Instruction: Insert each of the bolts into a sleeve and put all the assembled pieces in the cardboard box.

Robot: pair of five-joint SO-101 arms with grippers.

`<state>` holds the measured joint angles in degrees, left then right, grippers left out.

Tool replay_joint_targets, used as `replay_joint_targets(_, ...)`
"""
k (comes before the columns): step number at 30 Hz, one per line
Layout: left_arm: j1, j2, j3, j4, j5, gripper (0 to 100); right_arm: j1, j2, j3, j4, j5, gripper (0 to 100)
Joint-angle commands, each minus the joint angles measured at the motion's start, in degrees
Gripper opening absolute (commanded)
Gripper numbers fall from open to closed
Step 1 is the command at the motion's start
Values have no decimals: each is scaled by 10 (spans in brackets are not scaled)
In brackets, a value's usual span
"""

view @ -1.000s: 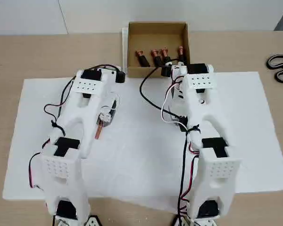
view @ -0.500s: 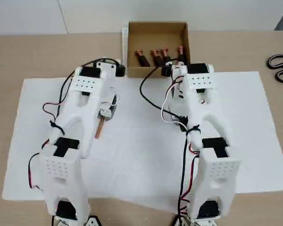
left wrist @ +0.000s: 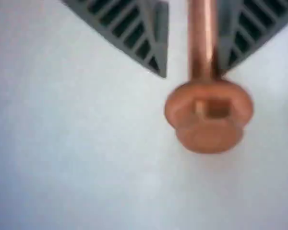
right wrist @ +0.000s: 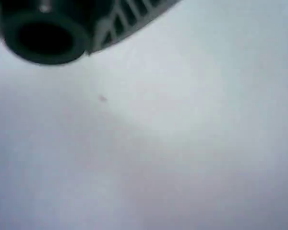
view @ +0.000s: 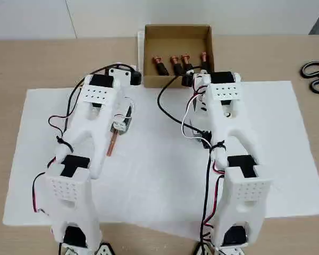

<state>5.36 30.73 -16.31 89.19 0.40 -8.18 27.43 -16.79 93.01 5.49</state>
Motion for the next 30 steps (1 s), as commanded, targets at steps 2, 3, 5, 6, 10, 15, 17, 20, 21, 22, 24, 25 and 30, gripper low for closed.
replay_joint_targets(2,3,-34,3,-31,3,69,2,-4,-27,1,1,6)
replay_joint_targets(3,3,-34,7,-35,3,69,2,-4,-27,1,1,6)
replay_joint_targets(5,3,-34,12,-40,3,69,2,-4,-27,1,1,6)
replay_joint_targets(6,3,-34,12,-40,3,69,2,-4,-27,1,1,6)
replay_joint_targets(10,-4,-34,12,-39,3,69,1,-4,-27,2,1,6)
replay_joint_targets(15,-28,-8,12,-40,3,69,1,-4,-27,2,1,6)
replay_joint_targets(17,-29,16,12,-39,3,68,1,-4,-27,2,1,6)
replay_joint_targets(20,-25,35,8,-41,3,66,1,-4,-27,2,1,6)
replay_joint_targets(21,-24,35,8,-41,3,66,1,-4,-27,2,1,6)
replay_joint_targets(22,-23,35,8,-42,3,66,1,-4,-27,2,1,6)
replay_joint_targets(24,-20,35,8,-44,3,66,1,-4,-27,2,1,6)
replay_joint_targets(25,-20,35,8,-46,3,66,1,-4,-27,2,1,6)
replay_joint_targets(30,-19,40,10,-54,7,65,1,-4,-27,2,1,6)
